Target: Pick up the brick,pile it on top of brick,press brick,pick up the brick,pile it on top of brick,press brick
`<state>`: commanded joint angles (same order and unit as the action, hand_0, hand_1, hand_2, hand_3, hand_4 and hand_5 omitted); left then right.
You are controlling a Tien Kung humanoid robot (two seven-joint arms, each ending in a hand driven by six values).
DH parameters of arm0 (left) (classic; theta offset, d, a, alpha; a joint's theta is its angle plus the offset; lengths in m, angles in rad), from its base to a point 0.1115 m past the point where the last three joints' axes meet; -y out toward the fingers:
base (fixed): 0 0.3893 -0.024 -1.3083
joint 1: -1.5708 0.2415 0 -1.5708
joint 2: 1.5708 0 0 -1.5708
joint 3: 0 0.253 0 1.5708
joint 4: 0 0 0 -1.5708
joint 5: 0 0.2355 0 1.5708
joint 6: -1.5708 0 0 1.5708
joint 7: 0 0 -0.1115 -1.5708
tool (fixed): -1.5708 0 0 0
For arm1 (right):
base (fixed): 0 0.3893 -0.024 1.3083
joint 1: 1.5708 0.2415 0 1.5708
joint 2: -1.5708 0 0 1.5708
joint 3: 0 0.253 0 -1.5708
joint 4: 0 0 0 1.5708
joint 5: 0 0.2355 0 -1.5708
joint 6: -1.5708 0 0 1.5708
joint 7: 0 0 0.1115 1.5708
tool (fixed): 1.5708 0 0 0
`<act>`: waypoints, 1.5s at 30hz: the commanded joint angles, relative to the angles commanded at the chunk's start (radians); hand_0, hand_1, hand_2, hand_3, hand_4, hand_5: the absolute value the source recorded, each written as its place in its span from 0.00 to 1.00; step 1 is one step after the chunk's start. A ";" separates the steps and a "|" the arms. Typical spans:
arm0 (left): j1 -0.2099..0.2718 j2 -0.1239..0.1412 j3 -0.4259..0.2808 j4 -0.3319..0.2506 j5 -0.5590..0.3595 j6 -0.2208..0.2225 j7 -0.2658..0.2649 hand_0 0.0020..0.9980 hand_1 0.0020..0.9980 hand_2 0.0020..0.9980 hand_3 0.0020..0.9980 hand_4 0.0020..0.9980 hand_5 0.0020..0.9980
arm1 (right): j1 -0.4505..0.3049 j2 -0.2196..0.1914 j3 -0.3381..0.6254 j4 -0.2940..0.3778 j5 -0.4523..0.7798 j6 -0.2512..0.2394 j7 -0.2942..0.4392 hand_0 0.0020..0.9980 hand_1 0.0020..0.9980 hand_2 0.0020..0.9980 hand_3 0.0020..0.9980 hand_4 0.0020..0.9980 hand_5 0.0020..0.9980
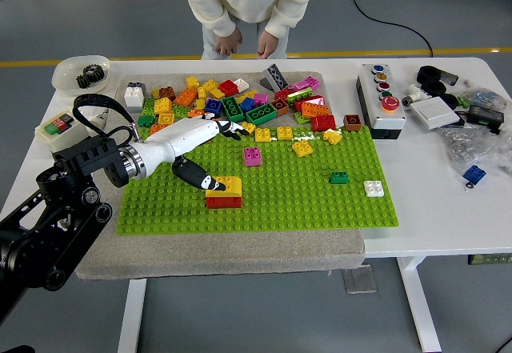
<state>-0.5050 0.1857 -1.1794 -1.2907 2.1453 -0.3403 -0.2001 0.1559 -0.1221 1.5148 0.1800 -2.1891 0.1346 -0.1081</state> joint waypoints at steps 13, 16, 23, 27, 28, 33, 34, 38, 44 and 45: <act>0.028 0.020 -0.031 -0.042 -0.046 0.019 0.006 1.00 0.80 0.77 0.61 1.00 0.40 | 0.000 -0.002 0.011 0.000 -0.003 -0.002 -0.002 0.74 0.65 0.71 0.58 0.81 0.35; 0.034 0.025 -0.035 -0.044 -0.059 0.042 0.005 1.00 0.80 0.77 0.61 1.00 0.40 | 0.001 -0.002 0.011 0.000 -0.003 -0.002 -0.002 0.74 0.65 0.71 0.58 0.81 0.35; 0.054 0.045 -0.040 -0.045 -0.092 0.135 -0.019 1.00 0.78 0.76 0.58 1.00 0.49 | 0.000 -0.002 0.014 0.000 -0.004 -0.003 -0.002 0.74 0.65 0.71 0.58 0.81 0.35; 0.066 0.054 -0.047 -0.050 -0.108 0.190 -0.039 1.00 0.74 0.69 0.56 1.00 0.55 | 0.000 -0.003 0.016 0.000 -0.005 -0.003 -0.002 0.74 0.65 0.71 0.58 0.81 0.35; 0.068 0.056 -0.048 -0.051 -0.107 0.194 -0.040 1.00 0.74 0.69 0.56 1.00 0.55 | 0.000 -0.003 0.016 0.000 -0.004 -0.003 -0.002 0.74 0.65 0.71 0.58 0.81 0.35; 0.077 0.069 -0.048 -0.051 -0.112 0.208 -0.048 1.00 0.74 0.67 0.55 1.00 0.62 | 0.002 -0.003 0.017 0.000 -0.004 -0.004 -0.001 0.74 0.65 0.71 0.58 0.81 0.35; 0.083 0.074 -0.045 -0.052 -0.115 0.214 -0.054 1.00 0.74 0.67 0.55 1.00 0.62 | 0.001 -0.003 0.017 0.000 -0.005 -0.004 -0.001 0.74 0.65 0.71 0.58 0.81 0.35; 0.100 0.083 -0.037 -0.054 -0.126 0.227 -0.064 1.00 0.74 0.67 0.55 1.00 0.65 | 0.001 -0.003 0.016 0.000 -0.006 -0.004 -0.001 0.74 0.65 0.71 0.58 0.81 0.35; 0.128 0.097 -0.026 -0.070 -0.145 0.255 -0.088 1.00 0.74 0.67 0.54 1.00 0.67 | -0.001 -0.003 0.014 0.000 -0.009 -0.003 -0.001 0.74 0.65 0.71 0.58 0.81 0.35; 0.131 0.099 -0.022 -0.070 -0.145 0.262 -0.095 1.00 0.74 0.67 0.54 1.00 0.67 | -0.001 -0.003 0.014 0.000 -0.011 -0.002 -0.001 0.74 0.65 0.71 0.58 0.81 0.35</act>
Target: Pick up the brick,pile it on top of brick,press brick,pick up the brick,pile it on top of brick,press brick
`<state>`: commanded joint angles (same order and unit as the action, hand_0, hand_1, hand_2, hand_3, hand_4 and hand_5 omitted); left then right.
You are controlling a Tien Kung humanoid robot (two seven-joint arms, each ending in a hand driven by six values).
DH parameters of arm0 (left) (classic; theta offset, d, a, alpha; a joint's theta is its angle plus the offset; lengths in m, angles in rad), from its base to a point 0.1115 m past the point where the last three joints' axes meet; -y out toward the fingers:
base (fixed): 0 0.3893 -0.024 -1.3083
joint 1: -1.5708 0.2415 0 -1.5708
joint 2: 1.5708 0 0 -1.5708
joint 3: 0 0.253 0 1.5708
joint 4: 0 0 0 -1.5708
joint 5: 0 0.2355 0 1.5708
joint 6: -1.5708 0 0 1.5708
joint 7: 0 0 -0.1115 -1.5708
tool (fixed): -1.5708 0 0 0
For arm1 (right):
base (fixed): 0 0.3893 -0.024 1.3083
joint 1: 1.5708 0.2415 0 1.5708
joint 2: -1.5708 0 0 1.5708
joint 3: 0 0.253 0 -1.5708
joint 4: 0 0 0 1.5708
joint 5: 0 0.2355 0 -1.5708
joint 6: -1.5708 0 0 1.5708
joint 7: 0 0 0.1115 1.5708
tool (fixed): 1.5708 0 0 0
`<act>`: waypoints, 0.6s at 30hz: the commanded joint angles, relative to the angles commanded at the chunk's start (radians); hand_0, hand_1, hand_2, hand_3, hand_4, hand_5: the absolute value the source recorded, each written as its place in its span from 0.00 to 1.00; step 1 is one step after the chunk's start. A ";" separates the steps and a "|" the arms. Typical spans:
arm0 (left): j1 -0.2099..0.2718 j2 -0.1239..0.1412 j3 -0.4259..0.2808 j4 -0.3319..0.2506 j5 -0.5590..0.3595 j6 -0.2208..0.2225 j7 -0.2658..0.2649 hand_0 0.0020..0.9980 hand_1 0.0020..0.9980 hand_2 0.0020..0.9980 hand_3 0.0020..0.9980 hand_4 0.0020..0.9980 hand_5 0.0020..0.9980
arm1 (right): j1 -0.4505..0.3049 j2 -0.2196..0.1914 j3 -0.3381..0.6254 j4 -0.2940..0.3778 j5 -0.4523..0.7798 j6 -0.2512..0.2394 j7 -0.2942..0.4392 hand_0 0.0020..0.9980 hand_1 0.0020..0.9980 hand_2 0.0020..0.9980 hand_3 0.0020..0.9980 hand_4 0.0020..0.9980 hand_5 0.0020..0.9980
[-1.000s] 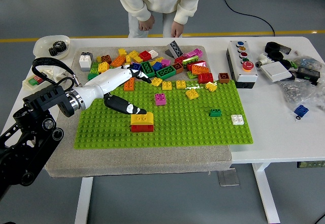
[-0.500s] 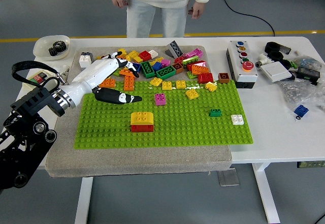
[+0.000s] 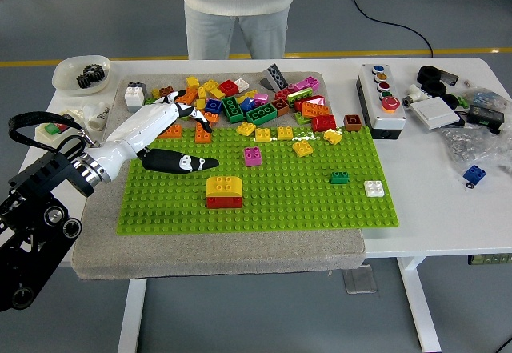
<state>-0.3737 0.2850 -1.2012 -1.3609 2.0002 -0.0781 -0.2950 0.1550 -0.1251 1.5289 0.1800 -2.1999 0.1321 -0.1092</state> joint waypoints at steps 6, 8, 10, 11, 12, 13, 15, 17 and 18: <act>0.012 0.001 0.014 0.010 -0.005 0.040 -0.036 1.00 0.75 0.69 0.57 1.00 0.75 | 0.001 0.001 -0.003 0.000 -0.001 0.001 0.000 0.74 0.65 0.71 0.58 0.81 0.35; 0.015 0.001 0.021 0.018 -0.002 0.051 -0.051 1.00 0.75 0.69 0.57 1.00 0.75 | 0.001 0.001 -0.004 0.000 0.000 0.001 0.000 0.74 0.65 0.71 0.58 0.81 0.35; 0.018 0.003 0.028 0.022 -0.003 0.054 -0.056 1.00 0.79 0.73 0.58 1.00 0.82 | 0.001 0.001 -0.004 0.000 0.000 0.001 0.000 0.74 0.65 0.71 0.58 0.81 0.36; 0.020 0.003 0.036 0.027 -0.001 0.057 -0.060 1.00 0.79 0.73 0.58 1.00 0.82 | 0.001 0.001 -0.004 0.000 -0.001 0.000 0.000 0.74 0.65 0.71 0.58 0.81 0.36; 0.022 0.004 0.044 0.032 0.000 0.059 -0.064 1.00 0.79 0.73 0.58 1.00 0.82 | 0.001 0.001 -0.003 0.000 -0.002 0.000 0.000 0.74 0.65 0.71 0.58 0.81 0.36; 0.023 0.003 0.050 0.035 0.004 0.062 -0.067 1.00 0.79 0.73 0.58 1.00 0.82 | 0.000 0.001 -0.003 0.000 -0.002 0.000 0.000 0.74 0.65 0.71 0.58 0.81 0.36; 0.026 0.000 0.063 0.042 0.012 0.069 -0.073 1.00 0.81 0.75 0.59 1.00 0.89 | 0.000 0.001 -0.005 0.000 -0.002 0.000 0.000 0.74 0.65 0.71 0.58 0.81 0.36; 0.028 -0.001 0.075 0.048 0.016 0.074 -0.076 1.00 0.81 0.75 0.59 1.00 0.89 | 0.001 0.001 -0.006 0.000 -0.002 0.000 0.001 0.74 0.65 0.71 0.58 0.81 0.36; 0.028 -0.001 0.080 0.049 0.021 0.078 -0.078 1.00 0.81 0.75 0.59 1.00 0.89 | 0.001 0.001 -0.006 0.000 -0.001 0.000 0.001 0.74 0.65 0.71 0.58 0.81 0.36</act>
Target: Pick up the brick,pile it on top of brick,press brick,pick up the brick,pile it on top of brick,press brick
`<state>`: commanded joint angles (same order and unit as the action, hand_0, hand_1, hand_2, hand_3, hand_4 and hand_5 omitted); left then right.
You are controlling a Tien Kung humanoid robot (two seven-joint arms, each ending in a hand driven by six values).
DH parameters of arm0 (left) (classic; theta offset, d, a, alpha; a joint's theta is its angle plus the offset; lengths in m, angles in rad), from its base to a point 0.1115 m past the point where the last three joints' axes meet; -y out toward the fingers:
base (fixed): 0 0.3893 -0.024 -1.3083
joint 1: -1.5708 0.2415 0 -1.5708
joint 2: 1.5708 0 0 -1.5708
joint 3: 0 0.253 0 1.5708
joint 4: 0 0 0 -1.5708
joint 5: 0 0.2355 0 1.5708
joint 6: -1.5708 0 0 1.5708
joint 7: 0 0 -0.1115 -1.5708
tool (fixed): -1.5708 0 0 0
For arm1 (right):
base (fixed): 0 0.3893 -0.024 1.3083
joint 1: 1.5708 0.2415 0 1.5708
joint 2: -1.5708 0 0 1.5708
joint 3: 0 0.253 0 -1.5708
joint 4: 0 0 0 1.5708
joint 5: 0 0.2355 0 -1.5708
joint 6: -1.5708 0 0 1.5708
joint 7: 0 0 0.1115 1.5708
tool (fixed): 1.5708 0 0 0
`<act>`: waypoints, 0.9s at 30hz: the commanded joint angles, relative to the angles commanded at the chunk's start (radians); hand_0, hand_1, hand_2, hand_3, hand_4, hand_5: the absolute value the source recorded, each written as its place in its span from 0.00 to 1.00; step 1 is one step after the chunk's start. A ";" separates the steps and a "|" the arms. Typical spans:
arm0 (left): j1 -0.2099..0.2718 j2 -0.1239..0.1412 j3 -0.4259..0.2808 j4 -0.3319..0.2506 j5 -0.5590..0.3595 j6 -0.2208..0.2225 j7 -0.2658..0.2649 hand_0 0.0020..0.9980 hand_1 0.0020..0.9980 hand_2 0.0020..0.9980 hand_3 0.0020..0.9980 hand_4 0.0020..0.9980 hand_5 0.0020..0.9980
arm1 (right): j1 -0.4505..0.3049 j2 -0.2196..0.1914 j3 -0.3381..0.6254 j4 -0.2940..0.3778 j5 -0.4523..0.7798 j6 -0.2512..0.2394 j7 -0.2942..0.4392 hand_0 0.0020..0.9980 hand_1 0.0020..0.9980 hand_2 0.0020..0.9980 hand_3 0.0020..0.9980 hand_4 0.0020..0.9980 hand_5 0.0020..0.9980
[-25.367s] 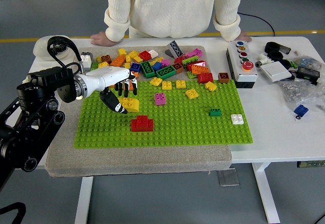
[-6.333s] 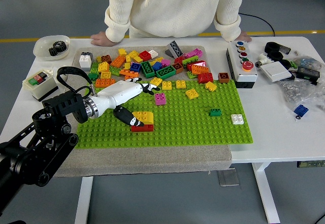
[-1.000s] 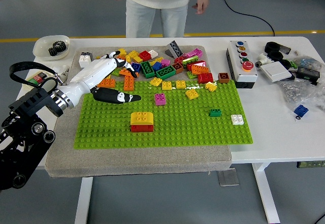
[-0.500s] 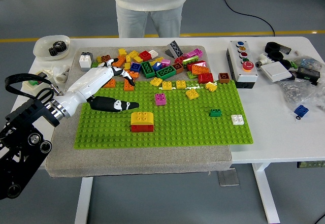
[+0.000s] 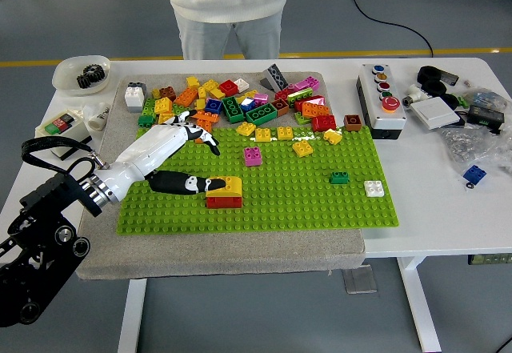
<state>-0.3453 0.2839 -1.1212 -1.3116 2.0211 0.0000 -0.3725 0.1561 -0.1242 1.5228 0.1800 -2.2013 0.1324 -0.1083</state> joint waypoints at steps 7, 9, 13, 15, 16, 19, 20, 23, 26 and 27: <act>-0.005 -0.001 0.019 0.017 0.042 0.032 -0.016 1.00 0.83 0.76 0.59 1.00 0.93 | 0.000 0.001 0.000 0.000 0.001 0.000 0.000 0.74 0.65 0.71 0.58 0.81 0.36; -0.007 -0.001 0.019 0.019 0.059 0.046 -0.027 1.00 0.83 0.76 0.59 1.00 0.93 | 0.001 0.001 0.000 0.000 0.002 0.000 0.000 0.74 0.65 0.71 0.58 0.81 0.36; -0.008 0.005 0.034 0.021 0.082 0.071 -0.042 1.00 0.83 0.77 0.59 1.00 0.94 | 0.002 0.000 0.000 0.000 0.005 -0.001 0.000 0.74 0.65 0.71 0.58 0.81 0.36; -0.008 0.005 0.040 0.021 0.088 0.076 -0.046 1.00 0.83 0.77 0.59 1.00 0.94 | 0.002 0.000 0.001 0.000 0.006 -0.001 0.000 0.74 0.65 0.71 0.58 0.81 0.36; -0.008 0.006 0.041 0.021 0.089 0.077 -0.046 1.00 0.83 0.77 0.59 1.00 0.96 | 0.002 0.000 0.001 0.000 0.006 -0.001 0.000 0.74 0.65 0.71 0.58 0.81 0.36; -0.006 0.006 0.055 0.025 0.098 0.089 -0.051 1.00 0.83 0.77 0.59 1.00 0.96 | 0.003 0.000 0.000 0.000 0.007 -0.001 0.000 0.74 0.65 0.71 0.58 0.81 0.36; -0.006 0.006 0.057 0.026 0.099 0.091 -0.051 1.00 0.83 0.77 0.59 1.00 0.96 | 0.003 0.000 0.000 0.000 0.008 -0.001 0.000 0.74 0.65 0.71 0.58 0.81 0.36; -0.009 0.006 0.071 0.040 0.106 0.106 -0.057 1.00 0.84 0.77 0.60 1.00 0.96 | 0.004 0.000 -0.001 0.000 0.010 -0.001 0.001 0.74 0.65 0.71 0.58 0.81 0.36; -0.016 0.002 0.080 0.057 0.110 0.114 -0.061 1.00 0.84 0.77 0.60 1.00 0.96 | 0.003 0.000 -0.001 0.000 0.011 -0.001 0.001 0.74 0.65 0.71 0.58 0.81 0.36; -0.019 0.001 0.085 0.063 0.110 0.117 -0.063 1.00 0.84 0.77 0.60 1.00 0.96 | 0.003 0.000 -0.001 0.000 0.010 -0.001 0.001 0.74 0.65 0.71 0.58 0.81 0.36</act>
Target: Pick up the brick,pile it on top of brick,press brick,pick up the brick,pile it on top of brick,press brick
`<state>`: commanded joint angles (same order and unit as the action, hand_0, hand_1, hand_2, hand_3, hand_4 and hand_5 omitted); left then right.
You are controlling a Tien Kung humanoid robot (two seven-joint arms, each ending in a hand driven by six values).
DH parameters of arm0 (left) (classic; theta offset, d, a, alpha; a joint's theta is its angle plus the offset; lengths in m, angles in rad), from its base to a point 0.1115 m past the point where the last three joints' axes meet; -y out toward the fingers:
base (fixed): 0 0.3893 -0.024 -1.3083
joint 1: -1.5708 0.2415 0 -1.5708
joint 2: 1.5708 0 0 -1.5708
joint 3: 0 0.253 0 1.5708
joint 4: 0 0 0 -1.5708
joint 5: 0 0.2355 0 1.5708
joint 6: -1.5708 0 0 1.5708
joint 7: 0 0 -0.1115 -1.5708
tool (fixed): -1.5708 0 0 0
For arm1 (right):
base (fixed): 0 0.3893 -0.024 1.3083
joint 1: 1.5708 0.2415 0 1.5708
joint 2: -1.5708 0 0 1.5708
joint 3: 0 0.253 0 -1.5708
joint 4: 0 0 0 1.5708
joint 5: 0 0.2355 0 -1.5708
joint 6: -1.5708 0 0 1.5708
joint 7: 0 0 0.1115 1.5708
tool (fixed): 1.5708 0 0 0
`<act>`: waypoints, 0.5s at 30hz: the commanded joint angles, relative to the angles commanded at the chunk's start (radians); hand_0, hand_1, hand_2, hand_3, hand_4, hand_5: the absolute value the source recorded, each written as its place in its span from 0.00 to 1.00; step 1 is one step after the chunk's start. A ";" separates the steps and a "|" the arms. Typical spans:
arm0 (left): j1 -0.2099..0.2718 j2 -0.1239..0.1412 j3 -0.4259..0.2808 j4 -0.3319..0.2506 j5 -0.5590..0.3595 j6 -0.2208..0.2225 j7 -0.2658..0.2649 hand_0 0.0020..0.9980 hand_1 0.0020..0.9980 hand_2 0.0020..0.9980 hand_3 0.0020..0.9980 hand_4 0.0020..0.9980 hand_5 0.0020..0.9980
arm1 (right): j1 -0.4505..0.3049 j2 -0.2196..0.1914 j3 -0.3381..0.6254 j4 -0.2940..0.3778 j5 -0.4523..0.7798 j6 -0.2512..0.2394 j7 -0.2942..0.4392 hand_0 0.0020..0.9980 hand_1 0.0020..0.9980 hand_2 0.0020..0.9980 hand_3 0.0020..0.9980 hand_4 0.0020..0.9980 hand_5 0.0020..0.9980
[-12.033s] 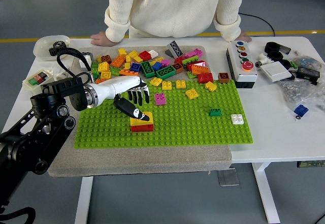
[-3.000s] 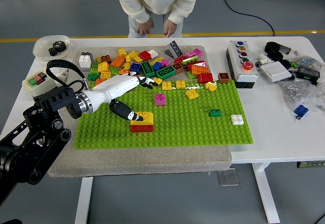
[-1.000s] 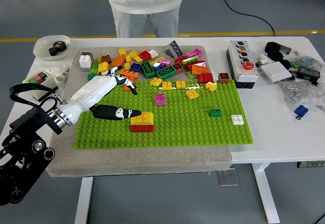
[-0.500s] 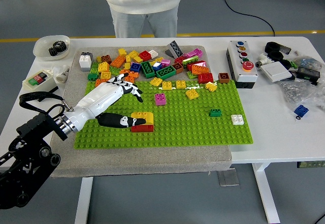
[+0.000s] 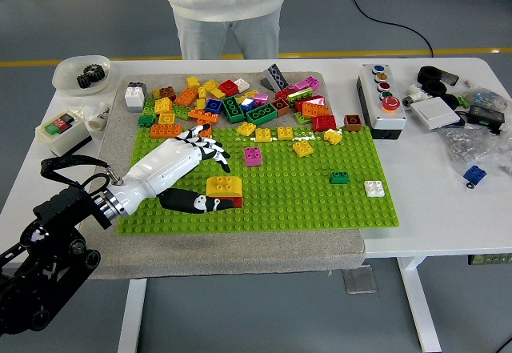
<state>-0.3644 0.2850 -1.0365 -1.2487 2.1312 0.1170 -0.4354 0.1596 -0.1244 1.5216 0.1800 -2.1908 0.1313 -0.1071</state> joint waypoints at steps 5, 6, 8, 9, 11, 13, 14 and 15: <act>-0.010 -0.006 0.013 0.028 0.002 0.009 -0.004 1.00 0.84 0.77 0.60 1.00 0.96 | 0.000 0.000 0.000 0.000 0.001 0.000 0.000 0.74 0.65 0.71 0.58 0.81 0.36; -0.011 -0.007 0.014 0.032 0.002 0.010 -0.004 1.00 0.84 0.77 0.60 1.00 0.96 | 0.000 0.000 0.000 0.000 0.001 0.000 0.000 0.74 0.65 0.71 0.58 0.81 0.36; -0.013 -0.008 0.014 0.037 0.004 0.012 -0.005 1.00 0.84 0.77 0.60 1.00 0.95 | 0.001 0.000 0.000 0.000 0.002 0.000 -0.001 0.74 0.65 0.71 0.58 0.81 0.36; -0.013 -0.008 0.015 0.041 0.003 0.013 -0.005 1.00 0.84 0.77 0.60 1.00 0.95 | 0.001 0.001 0.001 0.000 0.002 0.000 -0.001 0.74 0.65 0.71 0.58 0.81 0.36; -0.013 -0.007 0.018 0.045 0.003 0.015 -0.006 1.00 0.84 0.77 0.60 1.00 0.95 | 0.001 0.000 0.001 0.000 0.002 0.000 -0.001 0.74 0.65 0.71 0.58 0.81 0.36; -0.012 -0.007 0.019 0.050 0.002 0.016 -0.006 1.00 0.83 0.77 0.60 1.00 0.95 | 0.001 0.001 0.001 0.000 0.002 0.000 -0.001 0.74 0.65 0.71 0.58 0.81 0.37; -0.012 -0.008 0.018 0.053 0.002 0.017 -0.007 1.00 0.83 0.77 0.60 1.00 0.95 | 0.001 0.001 0.000 0.000 0.003 0.000 -0.001 0.74 0.65 0.71 0.58 0.81 0.37; -0.011 -0.008 0.018 0.053 0.002 0.017 -0.007 1.00 0.83 0.77 0.60 1.00 0.95 | 0.001 0.001 0.000 0.000 0.003 0.000 -0.001 0.74 0.65 0.71 0.58 0.81 0.37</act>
<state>-0.3757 0.2768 -1.0181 -1.1954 2.1328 0.1341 -0.4421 0.1603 -0.1236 1.5218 0.1800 -2.1877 0.1316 -0.1076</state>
